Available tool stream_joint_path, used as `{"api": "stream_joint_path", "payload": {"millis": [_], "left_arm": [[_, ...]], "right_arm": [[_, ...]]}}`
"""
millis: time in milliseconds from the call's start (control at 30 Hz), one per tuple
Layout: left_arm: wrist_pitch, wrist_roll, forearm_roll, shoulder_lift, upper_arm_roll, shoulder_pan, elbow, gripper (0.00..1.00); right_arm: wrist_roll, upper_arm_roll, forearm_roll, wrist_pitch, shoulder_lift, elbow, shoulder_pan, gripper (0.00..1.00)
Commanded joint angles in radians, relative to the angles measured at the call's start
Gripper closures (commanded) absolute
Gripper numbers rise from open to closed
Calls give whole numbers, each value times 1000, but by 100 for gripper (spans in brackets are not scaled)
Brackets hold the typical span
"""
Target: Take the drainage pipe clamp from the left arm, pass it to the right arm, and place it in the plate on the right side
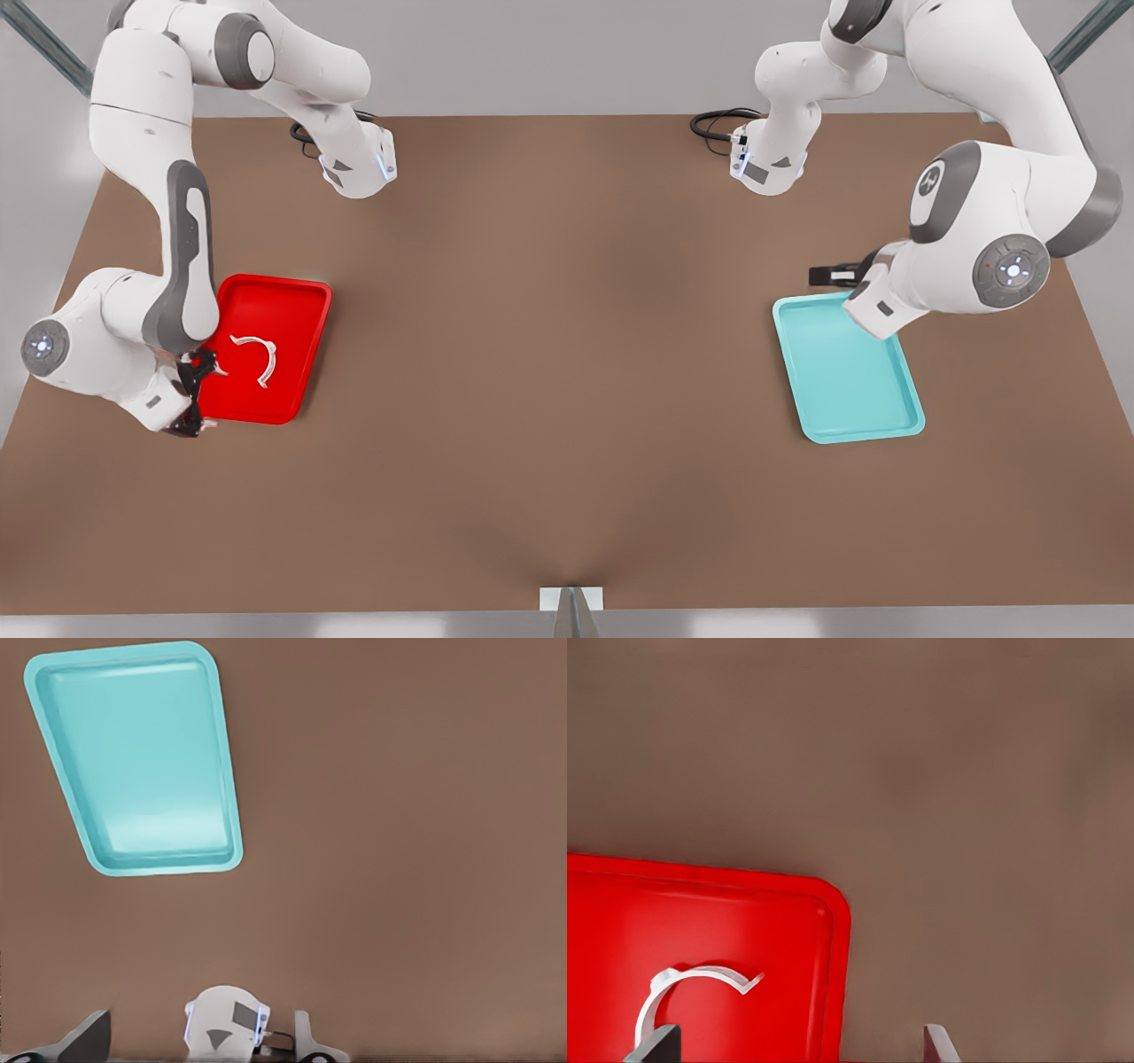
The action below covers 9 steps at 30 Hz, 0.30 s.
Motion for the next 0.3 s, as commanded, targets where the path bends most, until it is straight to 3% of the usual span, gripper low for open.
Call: {"api": "stream_joint_path", "payload": {"millis": [0, 33, 67, 100, 133, 167, 267], "left_arm": [[-58, 122, -1, -2, -1, -1, 1, 0], [-53, 124, 1, -2, -1, -3, 1, 0], [-56, 121, -2, -2, -3, -6, 1, 0], [-59, 125, -2, -2, -9, 2, 1, 0], [-58, 124, -2, -2, -9, -3, 1, 0], [-59, 124, -4, -1, -9, -1, -1, 0], [-70, 69, -7, -2, -46, -3, 1, 0]], "right_arm": [[1247, 0, -62, -386, 5, 159, 113, 0], [1252, 2, -143, -488, 69, 325, 159, 0], [1364, -9, -146, -482, 60, 331, 230, 0], [1562, -1, -140, -498, -28, 281, 256, 0], [1588, -3, -166, -498, -232, 103, 268, 0], [1620, -1, -186, -506, -328, 45, 268, 0], [1660, -4, -172, -520, -316, 65, 264, 0]]}}
